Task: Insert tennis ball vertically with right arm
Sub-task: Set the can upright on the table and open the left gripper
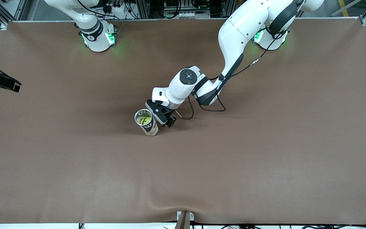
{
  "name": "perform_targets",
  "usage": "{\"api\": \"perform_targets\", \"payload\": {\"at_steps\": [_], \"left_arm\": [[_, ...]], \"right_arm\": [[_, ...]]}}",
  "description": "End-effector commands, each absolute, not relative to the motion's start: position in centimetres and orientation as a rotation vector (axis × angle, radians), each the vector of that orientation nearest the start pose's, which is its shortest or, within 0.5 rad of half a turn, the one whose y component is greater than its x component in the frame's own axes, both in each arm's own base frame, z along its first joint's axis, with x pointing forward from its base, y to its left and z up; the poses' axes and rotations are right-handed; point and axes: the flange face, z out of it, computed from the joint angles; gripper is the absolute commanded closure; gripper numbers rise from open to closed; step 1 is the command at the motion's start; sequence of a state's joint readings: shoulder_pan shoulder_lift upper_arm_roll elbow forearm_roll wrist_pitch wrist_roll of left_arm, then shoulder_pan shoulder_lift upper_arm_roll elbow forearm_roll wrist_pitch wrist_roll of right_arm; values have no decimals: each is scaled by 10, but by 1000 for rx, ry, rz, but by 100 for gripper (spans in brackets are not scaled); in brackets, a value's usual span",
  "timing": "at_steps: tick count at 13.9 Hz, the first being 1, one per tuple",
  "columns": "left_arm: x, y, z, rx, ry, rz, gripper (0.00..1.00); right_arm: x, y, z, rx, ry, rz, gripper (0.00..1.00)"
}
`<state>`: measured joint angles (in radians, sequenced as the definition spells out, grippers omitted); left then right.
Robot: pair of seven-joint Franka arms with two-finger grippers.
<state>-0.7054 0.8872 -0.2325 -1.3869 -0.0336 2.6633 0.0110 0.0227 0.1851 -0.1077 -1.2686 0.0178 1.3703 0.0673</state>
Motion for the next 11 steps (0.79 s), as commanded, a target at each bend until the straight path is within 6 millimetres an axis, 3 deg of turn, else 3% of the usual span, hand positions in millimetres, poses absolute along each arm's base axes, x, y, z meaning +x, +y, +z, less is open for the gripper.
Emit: {"api": "perform_targets", "payload": {"at_steps": [1, 5, 7, 11], "left_arm": [[483, -582, 260, -3176, 1262, -288, 0], [475, -571, 280, -3146, 1177, -71, 0], [481, -555, 298, -3087, 1147, -22, 0], [526, -486, 340, -3062, 974, 86, 0]], "right_arm": [[569, -43, 652, -3165, 209, -10, 0], [526, -50, 643, -3141, 216, -115, 0], [524, -48, 646, -3141, 209, -129, 0], [535, -47, 671, -3149, 209, -222, 0]]}}
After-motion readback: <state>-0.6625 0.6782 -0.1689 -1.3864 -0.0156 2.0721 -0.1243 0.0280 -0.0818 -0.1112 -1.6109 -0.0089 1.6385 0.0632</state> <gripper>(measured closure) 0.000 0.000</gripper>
